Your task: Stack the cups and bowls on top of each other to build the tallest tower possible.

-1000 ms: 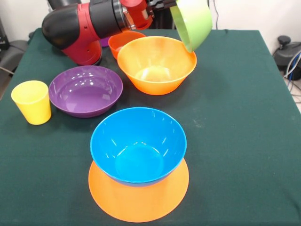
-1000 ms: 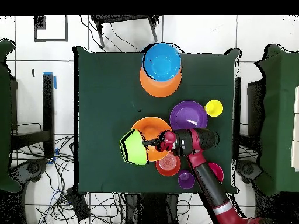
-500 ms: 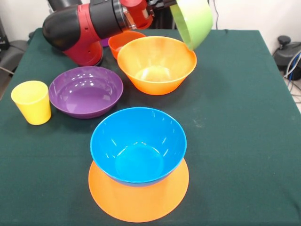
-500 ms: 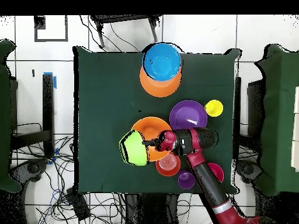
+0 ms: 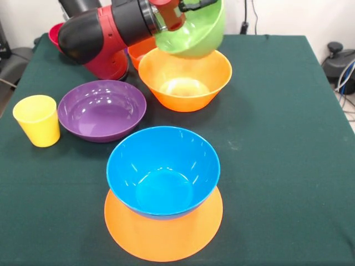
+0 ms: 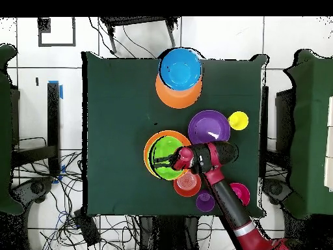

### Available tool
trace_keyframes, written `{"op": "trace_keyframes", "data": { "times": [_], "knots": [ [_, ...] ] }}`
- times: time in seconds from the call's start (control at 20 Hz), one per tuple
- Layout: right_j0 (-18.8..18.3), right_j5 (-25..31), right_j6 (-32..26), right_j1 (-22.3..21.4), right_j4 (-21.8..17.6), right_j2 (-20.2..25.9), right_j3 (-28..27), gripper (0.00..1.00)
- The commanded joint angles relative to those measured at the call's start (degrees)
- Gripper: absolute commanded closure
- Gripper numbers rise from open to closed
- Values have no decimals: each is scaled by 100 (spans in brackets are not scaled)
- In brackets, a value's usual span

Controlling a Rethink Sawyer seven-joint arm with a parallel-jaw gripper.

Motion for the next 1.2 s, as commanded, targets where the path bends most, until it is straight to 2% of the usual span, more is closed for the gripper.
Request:
{"op": "trace_keyframes", "data": {
  "times": [0.05,0.75,1.0,1.2],
  "knots": [
    [352,395,-1299,342,396,-343,-898,0],
    [328,191,-1219,265,310,-358,-799,0],
    [55,-528,-1130,157,24,-345,-443,0],
    [-46,-822,-1086,151,-72,-337,-265,0]
  ]
}}
